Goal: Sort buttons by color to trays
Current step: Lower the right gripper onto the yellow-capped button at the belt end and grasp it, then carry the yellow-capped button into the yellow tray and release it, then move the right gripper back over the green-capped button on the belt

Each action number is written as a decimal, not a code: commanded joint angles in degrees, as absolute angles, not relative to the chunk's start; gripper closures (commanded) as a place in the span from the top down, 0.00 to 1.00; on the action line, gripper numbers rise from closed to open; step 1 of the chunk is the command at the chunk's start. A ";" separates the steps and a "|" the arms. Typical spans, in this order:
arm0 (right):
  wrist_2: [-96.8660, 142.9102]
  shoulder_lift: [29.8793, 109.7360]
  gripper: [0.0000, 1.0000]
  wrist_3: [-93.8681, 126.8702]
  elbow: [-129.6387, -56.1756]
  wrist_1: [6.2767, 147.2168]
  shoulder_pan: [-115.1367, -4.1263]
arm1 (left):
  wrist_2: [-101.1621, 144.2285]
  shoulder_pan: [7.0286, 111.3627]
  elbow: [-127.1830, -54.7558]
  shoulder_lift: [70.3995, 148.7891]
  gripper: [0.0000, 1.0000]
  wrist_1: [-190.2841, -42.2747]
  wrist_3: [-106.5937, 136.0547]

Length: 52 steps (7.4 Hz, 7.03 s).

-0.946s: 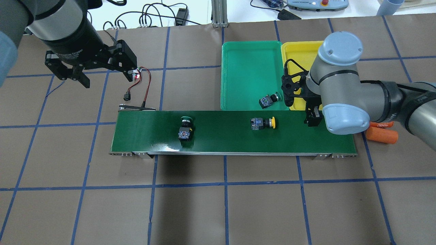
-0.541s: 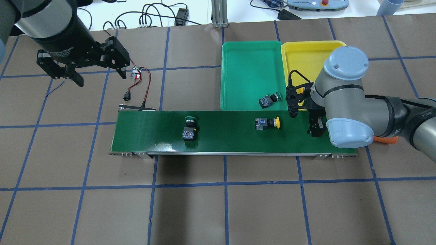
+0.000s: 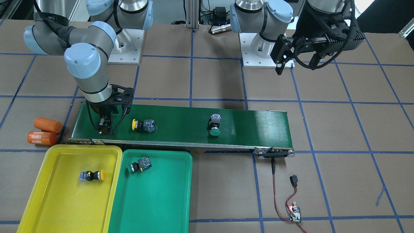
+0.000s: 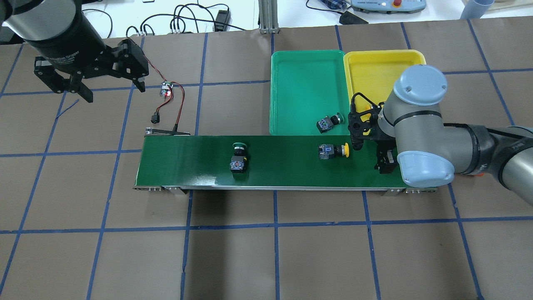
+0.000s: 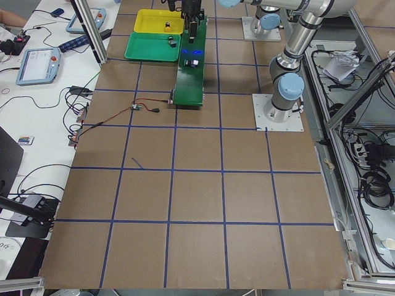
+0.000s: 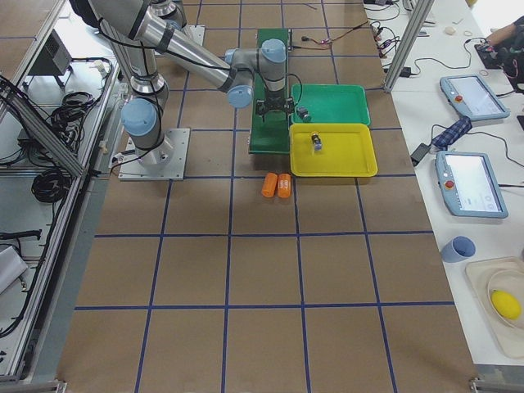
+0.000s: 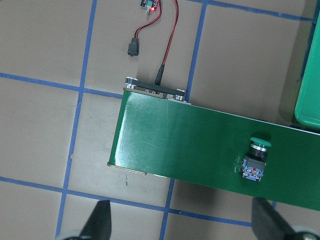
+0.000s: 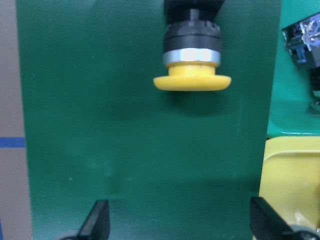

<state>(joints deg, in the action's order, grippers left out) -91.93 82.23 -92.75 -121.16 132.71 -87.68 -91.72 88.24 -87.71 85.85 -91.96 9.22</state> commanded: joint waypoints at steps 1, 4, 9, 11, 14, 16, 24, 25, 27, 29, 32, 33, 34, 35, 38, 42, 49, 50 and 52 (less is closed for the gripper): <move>-91.93 82.18 1.00 -92.72 -121.20 132.71 -87.71 | -91.49 88.42 -88.59 84.64 1.00 -92.10 9.14; -91.93 82.09 1.00 -92.72 -121.20 132.71 -87.71 | -91.49 88.42 -88.86 84.38 1.00 -92.02 9.23; -91.85 82.09 1.00 -92.64 -121.20 132.80 -87.98 | -91.58 88.42 -89.47 84.02 1.00 -91.85 9.23; -91.85 82.09 1.00 -92.64 -121.20 132.80 -87.98 | -91.58 88.42 -89.56 83.68 1.00 -92.11 9.14; -91.85 82.09 1.00 -92.64 -121.20 132.80 -87.98 | -91.76 88.42 -89.56 83.67 1.00 -91.93 9.14; -91.85 82.09 1.00 -92.81 -121.20 132.80 -87.98 | -91.58 88.42 -89.65 83.58 1.00 -92.02 9.23; -92.54 82.09 0.30 -97.01 -119.37 132.89 -87.80 | -91.58 88.42 -91.32 82.71 1.00 -91.49 9.23; -92.64 81.65 0.30 -99.73 -117.01 132.72 -87.54 | -91.67 88.42 -91.23 82.79 1.00 -91.41 9.14; -92.37 77.72 0.30 -101.34 -112.35 132.89 -85.97 | -91.67 88.42 -91.49 82.71 1.00 -91.41 9.23; -91.67 70.27 0.31 -106.40 -105.51 132.89 -79.67 | -91.58 88.42 -91.49 82.62 1.00 -91.41 9.23; -89.39 66.10 0.65 -113.02 -104.33 132.98 -72.26 | -91.58 88.42 -91.58 82.53 1.00 -91.41 9.23; -89.04 65.92 0.98 -112.85 -104.41 132.98 -72.25 | -91.58 88.42 -91.58 82.53 1.00 -91.41 9.23; -89.12 66.44 1.00 -112.59 -104.68 132.98 -72.25 | -91.58 88.42 -91.58 82.53 1.00 -91.41 9.23; -87.99 66.97 1.00 -112.50 -104.76 132.72 -72.51 | -91.58 88.42 -91.58 82.53 1.00 -91.41 9.40; -87.80 75.82 1.00 -112.50 -105.82 124.40 -73.65 | -91.58 88.42 -91.67 82.53 1.00 -91.41 9.58; -88.15 81.19 1.00 -104.99 -109.49 119.80 -80.32 | -91.58 88.42 -92.20 82.27 1.00 -91.41 9.49; -87.98 82.88 0.95 -46.35 -111.71 120.06 -83.23 | -91.67 88.42 -92.90 82.18 1.00 -91.32 9.75; -87.98 83.40 0.97 -35.44 -111.71 120.06 -83.23 | -91.67 88.42 -92.90 82.18 1.00 -91.23 9.76; -87.63 83.41 1.00 -29.64 -112.23 119.97 -83.32 | -91.67 88.42 -92.99 82.09 1.00 -91.23 9.84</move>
